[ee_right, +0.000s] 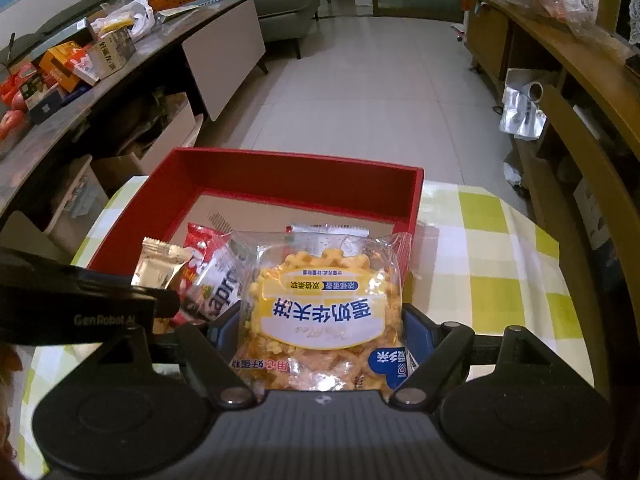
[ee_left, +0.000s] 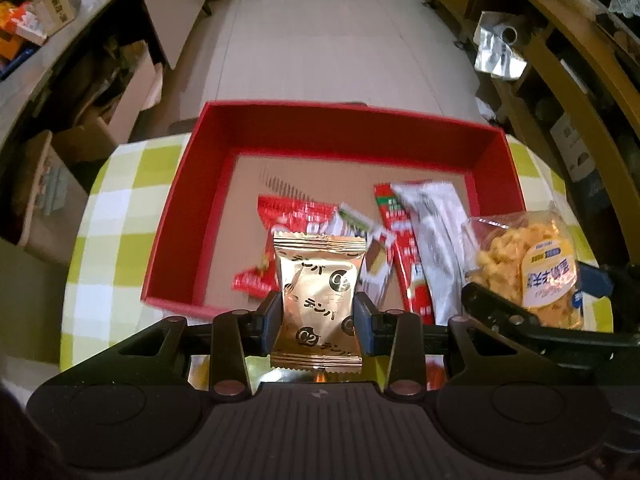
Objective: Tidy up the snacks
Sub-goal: 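Lower the cookie into the tray with the left tool while the right tool lowers the cheese-puff bag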
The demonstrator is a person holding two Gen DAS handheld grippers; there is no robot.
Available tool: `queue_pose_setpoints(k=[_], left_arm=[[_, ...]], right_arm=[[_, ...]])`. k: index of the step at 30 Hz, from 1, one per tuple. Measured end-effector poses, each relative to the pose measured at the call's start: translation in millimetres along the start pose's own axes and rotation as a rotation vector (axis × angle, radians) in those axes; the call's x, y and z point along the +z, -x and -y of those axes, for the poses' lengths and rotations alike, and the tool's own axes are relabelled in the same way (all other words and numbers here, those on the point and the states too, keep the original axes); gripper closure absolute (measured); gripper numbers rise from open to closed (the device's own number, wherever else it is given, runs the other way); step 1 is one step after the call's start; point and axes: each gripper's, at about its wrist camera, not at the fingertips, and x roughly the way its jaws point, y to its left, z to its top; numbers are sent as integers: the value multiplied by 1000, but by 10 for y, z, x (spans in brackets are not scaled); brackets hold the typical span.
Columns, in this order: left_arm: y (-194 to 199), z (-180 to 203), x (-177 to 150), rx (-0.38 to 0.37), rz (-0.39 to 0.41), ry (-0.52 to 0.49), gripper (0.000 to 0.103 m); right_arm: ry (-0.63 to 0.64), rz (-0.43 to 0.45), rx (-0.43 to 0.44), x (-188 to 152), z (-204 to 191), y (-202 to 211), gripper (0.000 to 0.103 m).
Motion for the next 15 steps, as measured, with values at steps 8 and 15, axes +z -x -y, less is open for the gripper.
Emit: queue_pose_setpoints(k=[8, 15], left_arm=[[-189, -16, 172, 32, 7, 10, 56], [-365, -24, 211, 51, -14, 5, 58]], right_arm=[[-11, 27, -3, 173, 21, -233, 18], [-11, 46, -8, 233, 31, -361, 18]])
